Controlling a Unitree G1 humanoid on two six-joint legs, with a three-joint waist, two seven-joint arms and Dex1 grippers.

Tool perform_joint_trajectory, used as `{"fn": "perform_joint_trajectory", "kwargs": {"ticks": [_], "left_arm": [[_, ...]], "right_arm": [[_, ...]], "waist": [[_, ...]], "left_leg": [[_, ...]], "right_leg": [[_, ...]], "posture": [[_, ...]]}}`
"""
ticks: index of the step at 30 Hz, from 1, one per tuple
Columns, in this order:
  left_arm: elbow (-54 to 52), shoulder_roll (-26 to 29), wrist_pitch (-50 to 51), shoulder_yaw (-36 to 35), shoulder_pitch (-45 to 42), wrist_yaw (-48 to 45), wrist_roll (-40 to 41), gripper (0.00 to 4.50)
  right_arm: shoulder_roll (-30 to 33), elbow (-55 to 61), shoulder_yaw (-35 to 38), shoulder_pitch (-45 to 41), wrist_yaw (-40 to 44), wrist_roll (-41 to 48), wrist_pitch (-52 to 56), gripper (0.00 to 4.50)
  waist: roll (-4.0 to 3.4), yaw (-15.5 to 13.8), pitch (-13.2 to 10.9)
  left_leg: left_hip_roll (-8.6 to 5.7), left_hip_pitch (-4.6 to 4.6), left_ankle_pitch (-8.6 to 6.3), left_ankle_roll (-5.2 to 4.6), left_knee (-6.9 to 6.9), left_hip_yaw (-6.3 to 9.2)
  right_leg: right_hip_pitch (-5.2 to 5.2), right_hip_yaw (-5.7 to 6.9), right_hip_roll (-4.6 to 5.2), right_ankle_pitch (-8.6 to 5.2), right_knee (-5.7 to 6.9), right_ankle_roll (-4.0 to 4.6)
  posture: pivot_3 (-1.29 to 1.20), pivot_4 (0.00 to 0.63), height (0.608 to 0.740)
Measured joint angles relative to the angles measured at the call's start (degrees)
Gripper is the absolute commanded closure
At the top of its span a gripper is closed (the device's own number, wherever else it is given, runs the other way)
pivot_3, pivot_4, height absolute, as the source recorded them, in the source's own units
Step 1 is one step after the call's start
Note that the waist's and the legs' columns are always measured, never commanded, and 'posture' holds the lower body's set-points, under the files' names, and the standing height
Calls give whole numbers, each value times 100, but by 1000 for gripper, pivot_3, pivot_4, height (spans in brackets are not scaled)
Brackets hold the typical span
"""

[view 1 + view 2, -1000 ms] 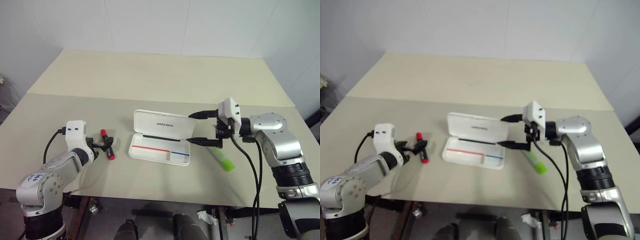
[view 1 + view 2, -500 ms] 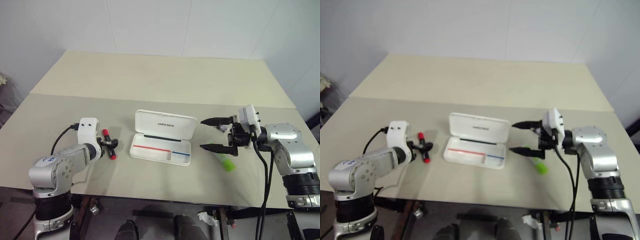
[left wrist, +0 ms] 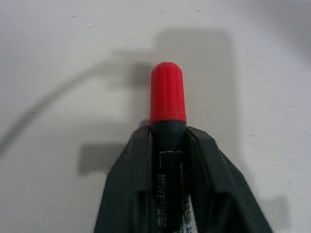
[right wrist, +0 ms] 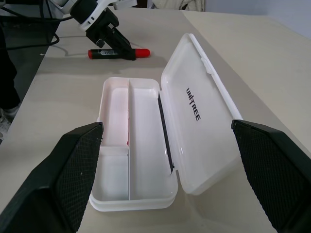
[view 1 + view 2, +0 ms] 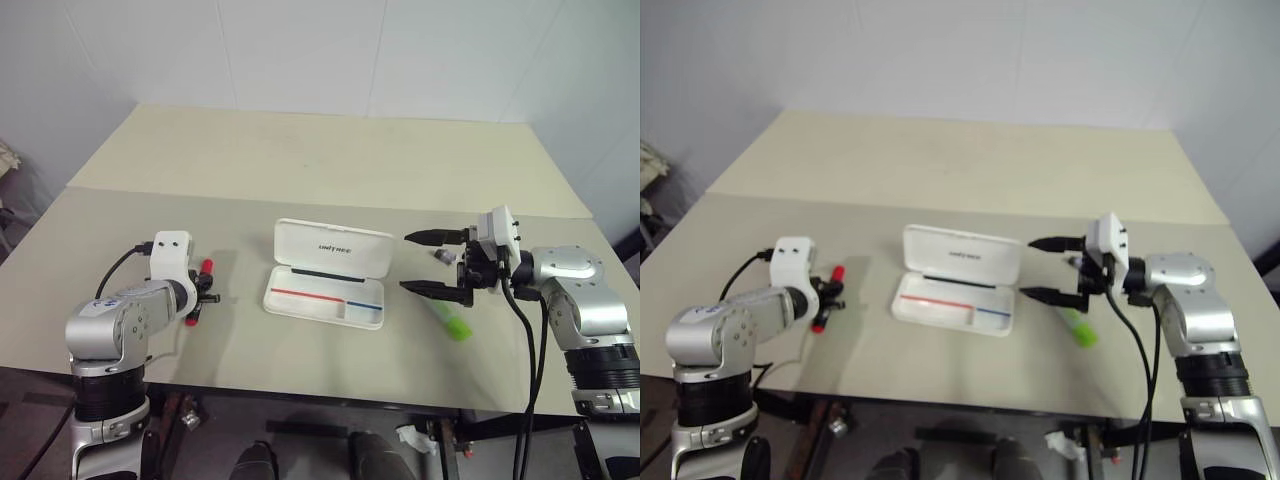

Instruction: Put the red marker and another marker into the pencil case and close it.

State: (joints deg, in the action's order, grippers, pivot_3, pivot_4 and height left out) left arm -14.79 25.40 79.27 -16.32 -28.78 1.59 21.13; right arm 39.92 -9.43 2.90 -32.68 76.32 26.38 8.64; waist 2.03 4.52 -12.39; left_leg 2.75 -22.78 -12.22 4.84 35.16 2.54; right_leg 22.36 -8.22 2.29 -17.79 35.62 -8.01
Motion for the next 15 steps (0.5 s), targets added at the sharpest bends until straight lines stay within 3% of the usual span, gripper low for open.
{"fn": "perform_joint_trajectory", "kwargs": {"ticks": [5, 9, 15], "left_arm": [[231, 354, -446, 250, -21, -361, -145, 3889], [242, 1228, -1702, 718, -124, -1130, -401, 3889], [571, 1955, -3574, 1109, -417, -2645, -570, 3889]], "right_arm": [[0, -6, 1, -20, -3, 4, -67, 0], [9, -5, 59, 67, 10, 17, -94, 0], [46, -4, 69, 249, 129, 9, -221, 0]], "waist": [[8, 32, -5], [22, 46, -13], [19, 10, -14]], "left_leg": [[0, -8, 12, 3, 0, 0], [1, -37, 9, 6, -11, 0], [1, -48, -21, 4, -31, 0]], "right_leg": [[11, 0, -1, 10, -1, 10], [31, 0, 0, 13, -13, 7], [48, 4, 1, 34, -8, -72]], "posture": [[0, 150, 740], [0, 150, 740], [0, 150, 740]]}}
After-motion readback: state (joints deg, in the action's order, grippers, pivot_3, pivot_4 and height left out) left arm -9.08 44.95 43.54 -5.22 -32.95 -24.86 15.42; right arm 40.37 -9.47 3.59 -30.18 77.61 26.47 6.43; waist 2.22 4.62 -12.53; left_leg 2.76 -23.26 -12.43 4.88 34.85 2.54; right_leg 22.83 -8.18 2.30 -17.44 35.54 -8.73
